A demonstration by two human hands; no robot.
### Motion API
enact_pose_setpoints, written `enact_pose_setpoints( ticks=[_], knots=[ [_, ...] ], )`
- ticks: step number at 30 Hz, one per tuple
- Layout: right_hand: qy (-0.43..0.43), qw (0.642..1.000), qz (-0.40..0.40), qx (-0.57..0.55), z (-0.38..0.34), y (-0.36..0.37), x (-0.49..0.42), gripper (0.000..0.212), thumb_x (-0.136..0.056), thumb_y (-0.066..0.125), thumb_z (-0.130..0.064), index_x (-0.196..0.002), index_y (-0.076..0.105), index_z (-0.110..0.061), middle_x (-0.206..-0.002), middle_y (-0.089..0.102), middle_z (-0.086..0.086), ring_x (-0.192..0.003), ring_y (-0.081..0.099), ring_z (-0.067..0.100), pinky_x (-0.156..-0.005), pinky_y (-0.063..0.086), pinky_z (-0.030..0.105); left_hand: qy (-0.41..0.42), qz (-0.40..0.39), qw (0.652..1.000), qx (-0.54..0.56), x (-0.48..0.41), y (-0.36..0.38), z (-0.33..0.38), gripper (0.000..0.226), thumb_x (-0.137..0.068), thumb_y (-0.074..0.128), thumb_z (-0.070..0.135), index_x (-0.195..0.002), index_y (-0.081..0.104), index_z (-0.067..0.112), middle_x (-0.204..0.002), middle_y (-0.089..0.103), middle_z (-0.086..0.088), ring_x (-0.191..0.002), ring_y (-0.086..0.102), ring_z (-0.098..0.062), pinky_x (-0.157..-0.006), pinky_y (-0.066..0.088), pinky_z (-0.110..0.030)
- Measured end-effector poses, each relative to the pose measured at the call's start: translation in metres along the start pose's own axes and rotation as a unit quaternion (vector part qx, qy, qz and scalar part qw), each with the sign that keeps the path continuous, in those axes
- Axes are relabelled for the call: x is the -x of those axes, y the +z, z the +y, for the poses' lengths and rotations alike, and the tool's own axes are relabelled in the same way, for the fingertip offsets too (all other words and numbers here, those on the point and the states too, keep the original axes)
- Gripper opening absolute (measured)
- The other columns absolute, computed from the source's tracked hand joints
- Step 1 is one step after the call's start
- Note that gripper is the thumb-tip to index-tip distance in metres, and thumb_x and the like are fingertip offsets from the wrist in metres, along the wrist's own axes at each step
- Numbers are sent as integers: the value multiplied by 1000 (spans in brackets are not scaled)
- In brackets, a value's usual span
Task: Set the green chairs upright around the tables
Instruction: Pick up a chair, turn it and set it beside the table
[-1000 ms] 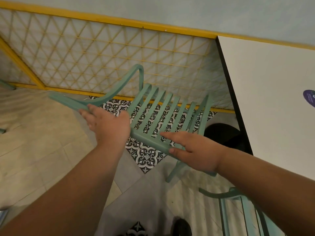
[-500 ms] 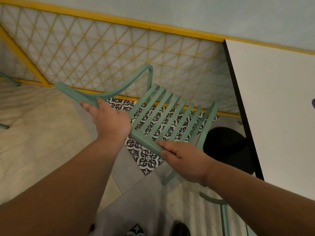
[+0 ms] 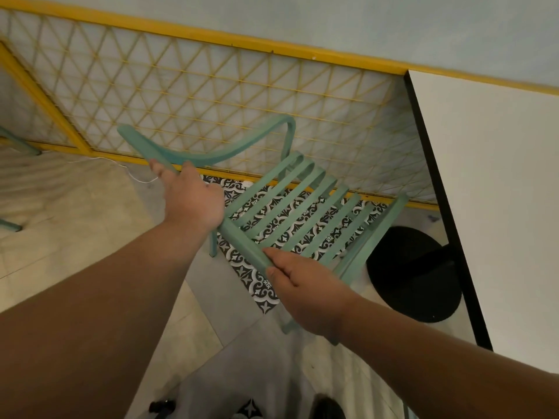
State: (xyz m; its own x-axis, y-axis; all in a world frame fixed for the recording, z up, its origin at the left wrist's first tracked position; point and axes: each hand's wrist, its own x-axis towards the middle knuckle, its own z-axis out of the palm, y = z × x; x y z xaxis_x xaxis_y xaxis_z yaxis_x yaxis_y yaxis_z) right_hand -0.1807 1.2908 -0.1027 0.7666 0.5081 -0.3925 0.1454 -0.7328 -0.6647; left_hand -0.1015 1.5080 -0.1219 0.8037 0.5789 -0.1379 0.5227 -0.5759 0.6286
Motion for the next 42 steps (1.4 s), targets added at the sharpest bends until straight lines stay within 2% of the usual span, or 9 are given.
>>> enact_pose_setpoints(
  ticks=[4,6,9,12,16,29,35,39,42],
  knots=[
    [2,999,21,-30,-10,7,-4,41,-108,39,-35,-148,47,-29,-109,62,-3,-81,45,4,-65,30,8,11,-7,1000,-2,-9,-5,0,23,-98,48,13,-116,53,-1,-165,-14,-25,-129,46,-43,-104,42,-37],
    [5,998,33,-50,-18,11,-7,37,-109,39,-32,-143,50,-28,-97,58,-11,-75,49,2,-62,32,9,20,-12,1000,-5,-18,-7,-2,20,-96,48,13,-112,52,0,-164,-11,-24,-118,52,-44,-101,45,-39],
    [9,996,43,-73,-29,18,-12,40,-109,39,-33,-148,48,-27,-116,60,-7,-98,56,8,-78,39,15,35,-22,999,-17,-31,-12,-6,24,-95,49,12,-117,54,2,-165,-10,-18,-100,53,-39,-94,50,-41],
    [13,994,53,-91,-41,26,-18,43,-110,39,-33,-152,46,-24,-143,57,0,-125,52,14,-99,36,20,39,-31,998,-31,-44,-15,-7,36,-95,48,11,-129,54,3,-166,-12,-18,-110,53,-42,-100,48,-41],
    [7,992,73,-98,-54,33,-26,44,-110,38,-31,-151,47,-19,-145,56,4,-130,50,17,-107,35,24,39,-49,997,-37,-57,-20,-7,46,-96,48,11,-142,48,3,-167,-14,-14,-126,47,-44,-110,43,-40],
    [20,988,97,-122,-65,42,-45,35,-108,40,-31,-138,55,-22,-116,65,2,-101,62,18,-92,53,38,49,-59,996,-37,-73,-24,-7,53,-100,47,13,-153,41,14,-168,-17,-10,-125,50,-40,-103,46,-39],
    [9,988,103,-117,-60,41,-41,36,-108,41,-32,-138,57,-20,-123,65,2,-96,56,12,-84,44,29,51,4,984,-171,-44,-22,6,58,-98,49,34,-150,39,11,-167,7,-21,-141,35,-42,-112,38,-55],
    [14,977,82,-196,-51,42,-46,27,-106,45,-37,-111,67,-21,-97,70,2,-82,62,20,-70,45,34,17,-41,996,-75,20,-2,7,72,-93,59,33,-152,34,2,-168,-10,-20,-149,23,-44,-121,29,-49],
    [53,959,12,-279,-20,41,-40,28,-105,49,-42,-121,69,-30,-111,71,-5,-103,65,14,-89,50,34,-13,-38,999,29,55,3,7,79,-93,59,28,-160,21,14,-169,-10,-13,-152,20,-38,-121,25,-43]
  ],
)
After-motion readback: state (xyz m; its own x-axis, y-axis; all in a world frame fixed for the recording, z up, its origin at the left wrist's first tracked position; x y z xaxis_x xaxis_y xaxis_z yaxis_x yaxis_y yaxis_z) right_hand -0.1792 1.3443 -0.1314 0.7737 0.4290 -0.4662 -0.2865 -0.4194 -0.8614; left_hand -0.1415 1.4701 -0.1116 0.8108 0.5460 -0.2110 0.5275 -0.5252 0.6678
